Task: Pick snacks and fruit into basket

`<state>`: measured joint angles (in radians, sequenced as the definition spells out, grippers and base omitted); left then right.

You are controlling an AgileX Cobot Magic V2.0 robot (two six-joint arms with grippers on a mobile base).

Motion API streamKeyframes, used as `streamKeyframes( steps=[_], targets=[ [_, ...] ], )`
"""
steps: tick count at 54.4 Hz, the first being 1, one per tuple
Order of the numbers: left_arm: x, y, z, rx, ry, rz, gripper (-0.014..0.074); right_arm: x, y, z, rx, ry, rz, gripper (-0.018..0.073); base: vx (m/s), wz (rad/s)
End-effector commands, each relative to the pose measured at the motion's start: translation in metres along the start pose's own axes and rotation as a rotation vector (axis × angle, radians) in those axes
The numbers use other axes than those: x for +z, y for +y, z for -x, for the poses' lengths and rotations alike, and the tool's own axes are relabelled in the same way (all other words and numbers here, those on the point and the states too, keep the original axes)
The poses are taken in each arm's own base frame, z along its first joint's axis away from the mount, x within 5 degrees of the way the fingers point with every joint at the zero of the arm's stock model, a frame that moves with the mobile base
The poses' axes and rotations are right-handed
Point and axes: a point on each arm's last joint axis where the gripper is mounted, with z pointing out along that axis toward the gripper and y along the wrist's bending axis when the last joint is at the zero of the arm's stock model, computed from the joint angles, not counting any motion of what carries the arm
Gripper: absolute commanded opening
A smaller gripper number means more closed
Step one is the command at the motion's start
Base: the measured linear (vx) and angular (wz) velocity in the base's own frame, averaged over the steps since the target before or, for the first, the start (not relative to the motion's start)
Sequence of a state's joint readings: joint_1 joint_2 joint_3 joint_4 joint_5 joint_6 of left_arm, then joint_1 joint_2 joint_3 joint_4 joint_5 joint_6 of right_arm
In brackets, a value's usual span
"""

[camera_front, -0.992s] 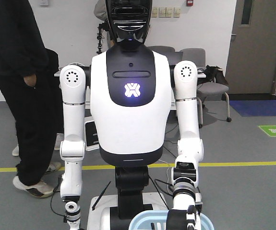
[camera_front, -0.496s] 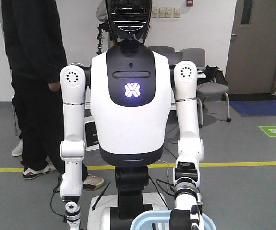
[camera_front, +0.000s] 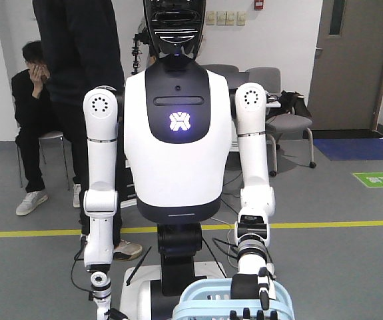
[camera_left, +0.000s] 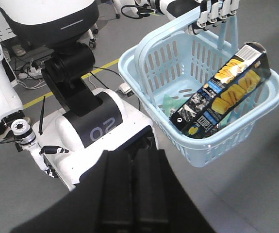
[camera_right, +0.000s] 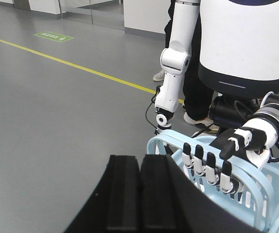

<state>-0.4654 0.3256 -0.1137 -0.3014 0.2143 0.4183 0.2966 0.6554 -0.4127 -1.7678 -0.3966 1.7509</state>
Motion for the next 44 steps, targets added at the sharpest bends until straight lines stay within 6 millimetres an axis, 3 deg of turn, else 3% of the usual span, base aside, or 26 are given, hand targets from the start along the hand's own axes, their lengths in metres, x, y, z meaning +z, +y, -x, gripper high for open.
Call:
streamKeyframes(
  steps=[1,44],
  targets=[
    [-0.0016,0.003,0.0162,-0.013,-0.09,0.023,-0.0002,-0.0021,-0.0013,0.0095,-0.034,-0.027,-0.019,-0.0009,-0.2,-0.03],
    [-0.0016,0.003,0.0162,-0.013,-0.09,0.023,-0.0002,-0.0021,-0.0013,0.0095,-0.034,-0.027,-0.019,-0.0009,-0.32,0.07]
  ],
)
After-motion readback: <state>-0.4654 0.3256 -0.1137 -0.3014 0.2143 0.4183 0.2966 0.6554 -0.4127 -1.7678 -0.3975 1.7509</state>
